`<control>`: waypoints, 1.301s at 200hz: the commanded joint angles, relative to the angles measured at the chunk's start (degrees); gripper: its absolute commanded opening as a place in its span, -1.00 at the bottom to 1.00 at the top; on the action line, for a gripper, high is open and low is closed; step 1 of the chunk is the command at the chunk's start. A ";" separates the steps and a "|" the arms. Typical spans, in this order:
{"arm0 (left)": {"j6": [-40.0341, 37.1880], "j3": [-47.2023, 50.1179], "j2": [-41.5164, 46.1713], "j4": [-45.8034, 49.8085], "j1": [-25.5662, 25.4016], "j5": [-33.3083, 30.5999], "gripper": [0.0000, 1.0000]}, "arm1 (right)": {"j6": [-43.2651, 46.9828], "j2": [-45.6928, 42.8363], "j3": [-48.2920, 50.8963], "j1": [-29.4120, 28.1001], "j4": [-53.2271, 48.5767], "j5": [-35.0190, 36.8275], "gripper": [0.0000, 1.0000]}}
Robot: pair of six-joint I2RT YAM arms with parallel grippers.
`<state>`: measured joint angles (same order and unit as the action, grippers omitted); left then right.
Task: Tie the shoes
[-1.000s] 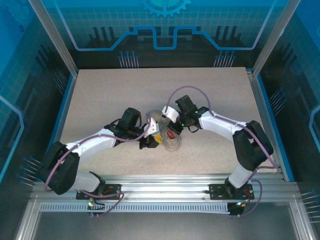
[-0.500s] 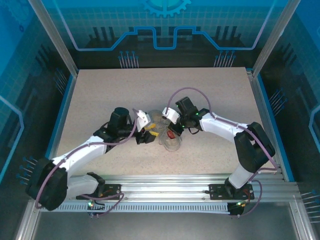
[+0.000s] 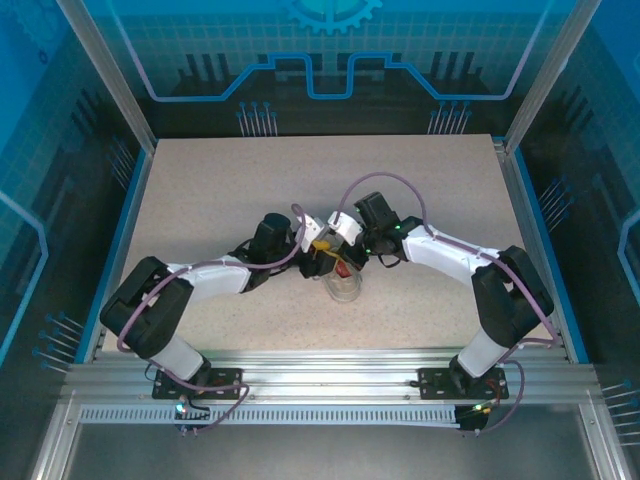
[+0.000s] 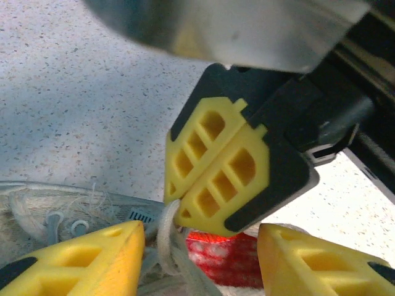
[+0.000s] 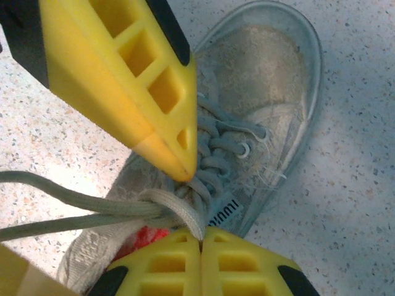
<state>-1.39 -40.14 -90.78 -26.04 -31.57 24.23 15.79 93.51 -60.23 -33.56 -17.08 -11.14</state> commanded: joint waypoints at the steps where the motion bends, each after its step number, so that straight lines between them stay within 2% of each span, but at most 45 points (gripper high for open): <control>1: -0.16 -0.36 -1.75 -3.71 -0.06 -1.61 -0.07 | 0.20 -1.19 0.33 0.14 -0.05 -2.28 -1.00; 32: -1.00 0.06 -2.09 -3.36 -0.06 -2.08 -0.32 | 0.23 -0.97 0.13 0.38 -0.31 -3.25 -1.00; 59: -1.01 1.07 -2.11 -3.92 -0.06 -2.34 -0.39 | 0.20 -1.01 -0.03 0.73 -0.99 -4.25 -1.00; 88: -0.74 2.48 -1.62 -5.07 -0.10 -3.12 -0.37 | 0.29 -0.87 -0.27 1.04 -1.93 -5.91 -1.00; 135: 0.92 5.93 0.20 -9.39 -0.17 -5.86 -0.11 | -0.38 0.52 -1.71 1.10 -4.10 -5.30 -1.00; 171: 1.10 5.34 -0.85 -9.25 -0.24 -5.23 -0.19 | -0.83 0.28 -1.75 1.08 -4.10 -5.98 -1.00; 198: 0.97 4.55 -2.10 -9.48 -0.55 -5.07 -0.36 | -0.91 0.09 -2.06 1.11 -4.52 -6.75 -1.00; 237: 0.62 3.31 -4.04 -9.45 -0.84 -5.16 -0.69 | -2.39 -2.20 -1.29 2.64 -4.13 -12.65 -0.61; 248: 0.60 3.40 -4.23 -9.64 -0.95 -5.24 -0.74 | -3.49 -3.41 -1.08 3.94 -3.67 -15.58 -0.46; 260: 0.55 3.65 -4.57 -10.20 -1.02 -5.42 -0.77 | -5.40 -4.86 -0.77 5.71 -2.87 -17.71 -0.37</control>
<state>-0.27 -35.31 -94.32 -34.57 -32.12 19.25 13.63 92.95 -60.53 -31.11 -20.49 -21.63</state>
